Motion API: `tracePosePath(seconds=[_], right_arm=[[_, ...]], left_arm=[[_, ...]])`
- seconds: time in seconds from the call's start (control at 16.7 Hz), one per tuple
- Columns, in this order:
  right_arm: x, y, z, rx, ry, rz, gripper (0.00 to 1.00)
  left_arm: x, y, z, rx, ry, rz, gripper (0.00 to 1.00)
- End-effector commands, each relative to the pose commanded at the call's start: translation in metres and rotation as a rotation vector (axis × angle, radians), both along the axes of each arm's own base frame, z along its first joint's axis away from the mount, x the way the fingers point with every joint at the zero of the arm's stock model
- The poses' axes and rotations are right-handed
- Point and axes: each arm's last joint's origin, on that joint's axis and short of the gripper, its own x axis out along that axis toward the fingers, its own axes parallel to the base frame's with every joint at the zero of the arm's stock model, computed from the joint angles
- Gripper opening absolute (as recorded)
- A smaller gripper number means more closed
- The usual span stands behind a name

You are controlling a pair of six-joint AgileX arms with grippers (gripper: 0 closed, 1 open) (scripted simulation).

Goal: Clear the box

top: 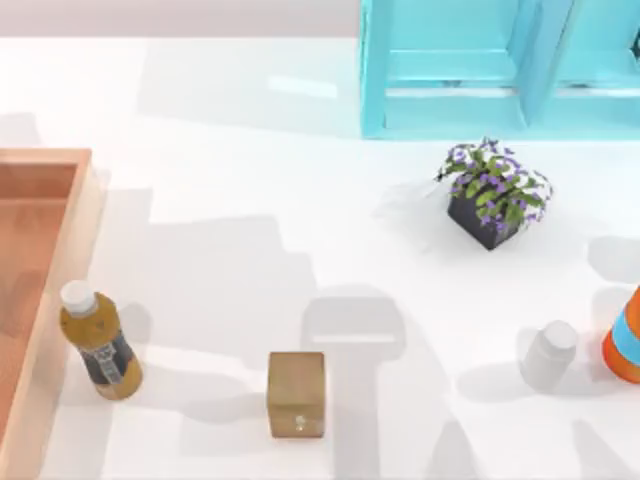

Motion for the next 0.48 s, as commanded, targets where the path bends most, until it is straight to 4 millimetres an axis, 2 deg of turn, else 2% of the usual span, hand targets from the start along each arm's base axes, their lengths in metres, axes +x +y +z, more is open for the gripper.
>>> tracePosePath(seconds=[0.3, 0.48], right_arm=[[0.000, 0.000, 0.000, 0.000, 0.000, 0.000, 1.00], [0.000, 0.000, 0.000, 0.000, 0.000, 0.000, 1.00]], left_arm=[[0.000, -0.001, -0.001, 0.001, -0.001, -0.002, 1.00], [0.008, 0.001, -0.024, -0.002, 0.007, 0.000, 1.00]])
